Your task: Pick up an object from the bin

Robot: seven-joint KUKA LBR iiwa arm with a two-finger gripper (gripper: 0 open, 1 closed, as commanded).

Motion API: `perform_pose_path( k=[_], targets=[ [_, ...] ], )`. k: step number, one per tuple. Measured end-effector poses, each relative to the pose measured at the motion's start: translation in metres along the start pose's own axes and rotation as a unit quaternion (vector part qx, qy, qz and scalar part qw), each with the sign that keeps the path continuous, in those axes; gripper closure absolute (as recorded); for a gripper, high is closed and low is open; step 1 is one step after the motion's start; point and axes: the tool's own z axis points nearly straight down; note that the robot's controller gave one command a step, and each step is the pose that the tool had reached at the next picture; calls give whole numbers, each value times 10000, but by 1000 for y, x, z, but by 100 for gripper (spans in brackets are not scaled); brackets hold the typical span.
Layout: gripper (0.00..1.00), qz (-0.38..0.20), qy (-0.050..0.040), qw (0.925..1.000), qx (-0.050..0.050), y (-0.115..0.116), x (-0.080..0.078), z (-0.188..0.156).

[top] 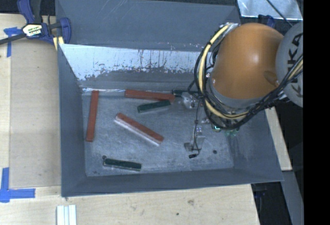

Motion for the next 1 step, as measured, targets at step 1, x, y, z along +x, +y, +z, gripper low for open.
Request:
perform_pose_path(
  k=[1],
  targets=[
    [0,1271,-4,9919,-7,80,-22,86]
  ],
)
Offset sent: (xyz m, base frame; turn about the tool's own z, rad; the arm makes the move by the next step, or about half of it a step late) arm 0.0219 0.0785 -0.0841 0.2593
